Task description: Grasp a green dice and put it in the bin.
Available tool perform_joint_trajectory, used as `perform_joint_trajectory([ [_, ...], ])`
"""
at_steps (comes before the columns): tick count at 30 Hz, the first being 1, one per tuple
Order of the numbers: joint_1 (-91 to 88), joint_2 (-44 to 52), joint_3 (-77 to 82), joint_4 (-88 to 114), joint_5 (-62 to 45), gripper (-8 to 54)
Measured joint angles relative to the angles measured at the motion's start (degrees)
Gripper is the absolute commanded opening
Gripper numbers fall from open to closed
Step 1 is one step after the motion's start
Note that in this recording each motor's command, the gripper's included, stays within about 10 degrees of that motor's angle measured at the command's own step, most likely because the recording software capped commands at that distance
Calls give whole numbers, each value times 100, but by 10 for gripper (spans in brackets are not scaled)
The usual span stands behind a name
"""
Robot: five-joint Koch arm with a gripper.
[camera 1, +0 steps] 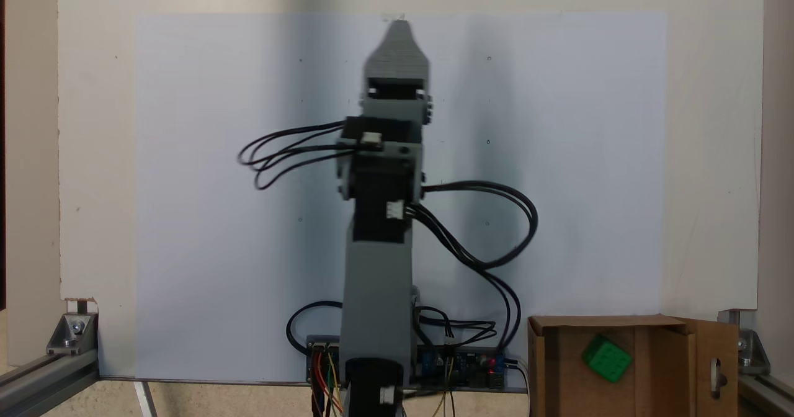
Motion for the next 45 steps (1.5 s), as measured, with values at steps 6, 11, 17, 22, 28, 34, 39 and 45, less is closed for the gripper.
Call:
perform_joint_trajectory([
  [6, 62, 624, 1512, -1274, 0, 446],
  [11, 44, 1257, 3270, -2329, 0, 445],
  [17, 9, 1819, 4368, -3463, 0, 461],
  [22, -9, 2109, 4386, -4447, 0, 466],
  [28, -18, 2610, 5133, -5563, 0, 465],
  [34, -18, 2760, 5915, -6460, 0, 462],
  [39, -26, 3076, 6706, -7163, 0, 462],
  [45, -9, 3313, 7541, -7980, 0, 461],
])
